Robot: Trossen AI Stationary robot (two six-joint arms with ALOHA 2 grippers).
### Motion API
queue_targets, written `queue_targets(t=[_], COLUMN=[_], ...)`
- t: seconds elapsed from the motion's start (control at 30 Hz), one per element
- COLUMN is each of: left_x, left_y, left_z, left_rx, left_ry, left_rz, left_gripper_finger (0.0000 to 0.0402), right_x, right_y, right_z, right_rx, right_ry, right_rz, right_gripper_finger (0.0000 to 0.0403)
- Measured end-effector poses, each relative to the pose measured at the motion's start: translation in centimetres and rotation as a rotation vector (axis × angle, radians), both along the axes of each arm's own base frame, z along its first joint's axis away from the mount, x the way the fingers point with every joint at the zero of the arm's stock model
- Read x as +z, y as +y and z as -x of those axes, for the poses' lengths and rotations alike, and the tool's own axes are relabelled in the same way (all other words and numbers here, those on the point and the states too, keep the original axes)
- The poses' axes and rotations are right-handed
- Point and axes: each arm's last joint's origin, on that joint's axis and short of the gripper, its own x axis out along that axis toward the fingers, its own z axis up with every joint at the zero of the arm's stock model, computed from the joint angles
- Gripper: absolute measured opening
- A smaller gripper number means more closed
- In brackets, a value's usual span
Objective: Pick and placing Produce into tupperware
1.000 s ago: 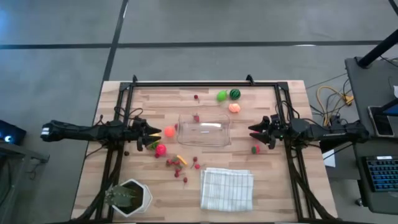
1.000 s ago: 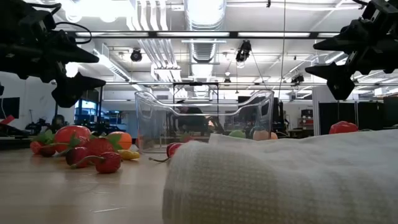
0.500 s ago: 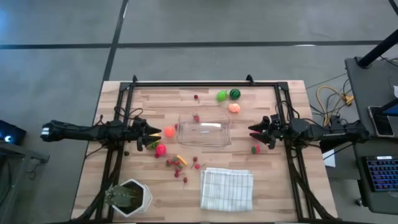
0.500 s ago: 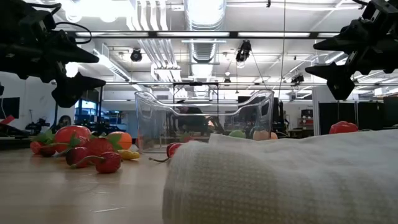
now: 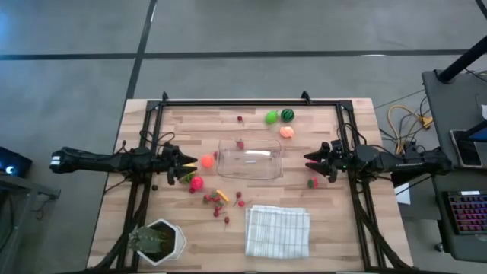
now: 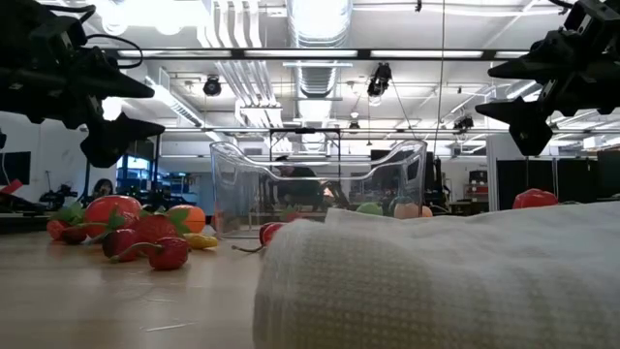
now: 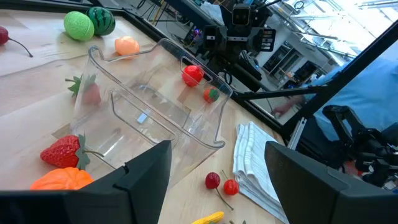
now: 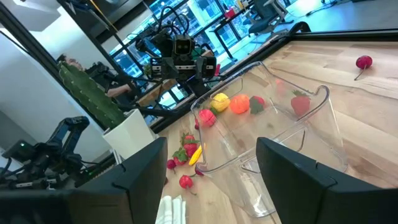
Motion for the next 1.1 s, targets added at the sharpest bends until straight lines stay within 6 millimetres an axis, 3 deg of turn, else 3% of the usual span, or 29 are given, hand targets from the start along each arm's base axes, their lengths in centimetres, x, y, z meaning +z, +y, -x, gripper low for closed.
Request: queue_targets(t=[1.1], left_x=[0.00], left_y=[0.00], left_z=[0.00], left_rx=[0.000], left_ry=[0.000], left_rz=[0.000], left_gripper_finger=[0.0245], right_x=[0.17], right_y=[-0.17], right_z=[0.01], right_rx=[-0.058], right_ry=[-0.014], right_rz=[0.024], right_gripper_finger=[0.0238])
